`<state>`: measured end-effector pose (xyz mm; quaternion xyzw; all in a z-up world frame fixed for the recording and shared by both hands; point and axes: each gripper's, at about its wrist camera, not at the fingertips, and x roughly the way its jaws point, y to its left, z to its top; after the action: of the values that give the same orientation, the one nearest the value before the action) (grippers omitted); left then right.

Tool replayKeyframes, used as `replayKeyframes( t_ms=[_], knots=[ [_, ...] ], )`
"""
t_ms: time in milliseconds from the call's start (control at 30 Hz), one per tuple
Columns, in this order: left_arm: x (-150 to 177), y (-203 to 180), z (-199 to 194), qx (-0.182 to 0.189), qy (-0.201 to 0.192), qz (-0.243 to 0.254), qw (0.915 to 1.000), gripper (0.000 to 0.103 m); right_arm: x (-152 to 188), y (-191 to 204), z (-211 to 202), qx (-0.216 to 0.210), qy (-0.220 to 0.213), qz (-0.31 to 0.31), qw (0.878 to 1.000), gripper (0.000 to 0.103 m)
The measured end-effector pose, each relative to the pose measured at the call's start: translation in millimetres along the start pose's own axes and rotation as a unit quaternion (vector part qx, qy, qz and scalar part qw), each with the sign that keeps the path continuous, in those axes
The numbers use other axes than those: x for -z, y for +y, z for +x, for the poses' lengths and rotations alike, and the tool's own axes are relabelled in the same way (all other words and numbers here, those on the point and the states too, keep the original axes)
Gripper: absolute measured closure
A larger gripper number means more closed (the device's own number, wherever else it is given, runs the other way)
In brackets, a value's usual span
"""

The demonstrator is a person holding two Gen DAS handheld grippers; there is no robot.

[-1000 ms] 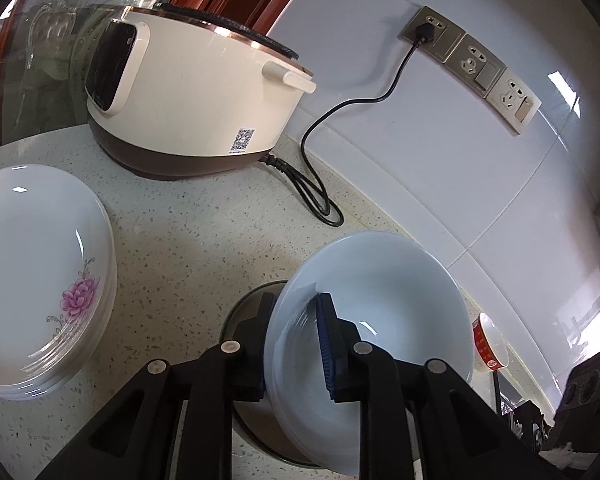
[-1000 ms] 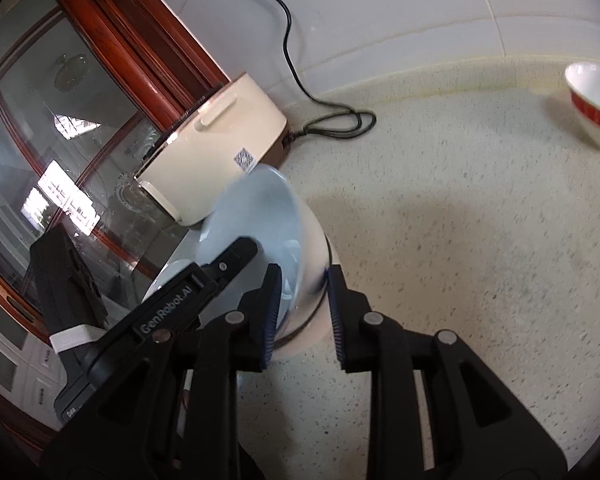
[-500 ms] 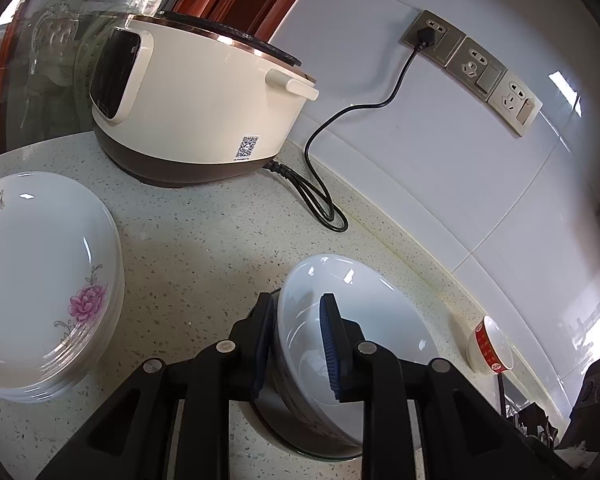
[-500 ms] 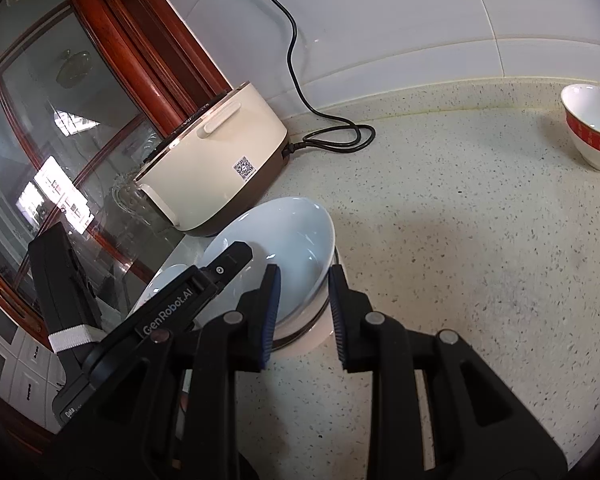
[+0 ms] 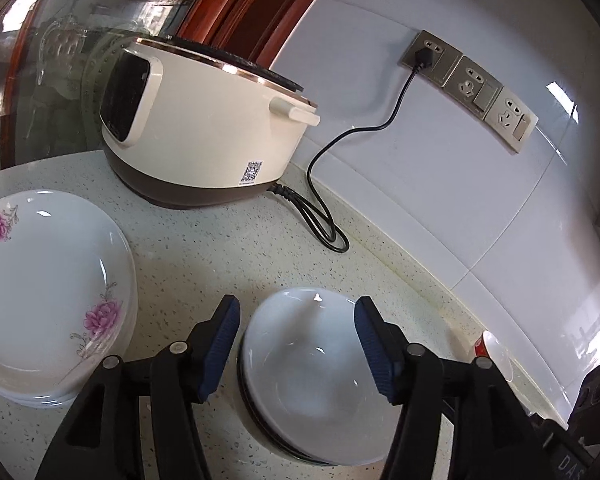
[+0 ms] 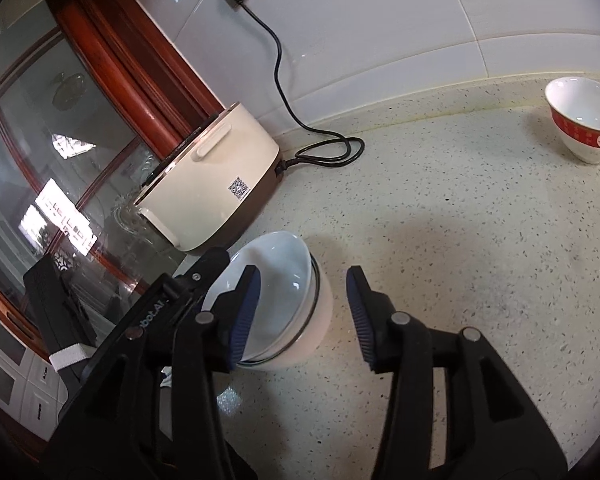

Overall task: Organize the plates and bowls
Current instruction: 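Open both grippers to release the white bowl, then move both grippers to the red-banded bowl near the stove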

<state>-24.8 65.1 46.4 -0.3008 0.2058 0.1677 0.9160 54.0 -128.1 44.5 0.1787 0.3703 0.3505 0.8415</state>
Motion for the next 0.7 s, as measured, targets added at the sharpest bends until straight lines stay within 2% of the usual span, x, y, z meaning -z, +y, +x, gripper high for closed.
replayKeyframes(
  t_ms=[67,200,300,400,600,700],
  knots=[
    [-1,1,-3,0.003,-0.007,-0.004,1.0,0.039,-2,-4,-2,0.005,-0.006,0.008,1.0,0.045],
    [-2,-2,-16,0.0,-0.04,0.002,0.9992,0.022,-11,-24,-13,0.017,-0.025,0.047,0.998,0.042],
    [1,-15,-21,0.003,-0.057,0.034,0.9978,0.02,-18,-45,-23,0.031,-0.041,0.087,0.995,0.041],
    [7,-30,-22,0.013,-0.054,0.072,0.9958,0.02,-27,-66,-37,0.064,-0.067,0.113,0.989,0.041],
    [17,-54,-22,0.029,-0.045,0.122,0.9911,0.02,-43,-118,-79,0.142,-0.137,0.173,0.965,0.037],
    [23,-72,-17,0.054,-0.012,0.144,0.988,0.017,-44,-149,-97,0.177,-0.159,0.221,0.946,0.037]
  ],
)
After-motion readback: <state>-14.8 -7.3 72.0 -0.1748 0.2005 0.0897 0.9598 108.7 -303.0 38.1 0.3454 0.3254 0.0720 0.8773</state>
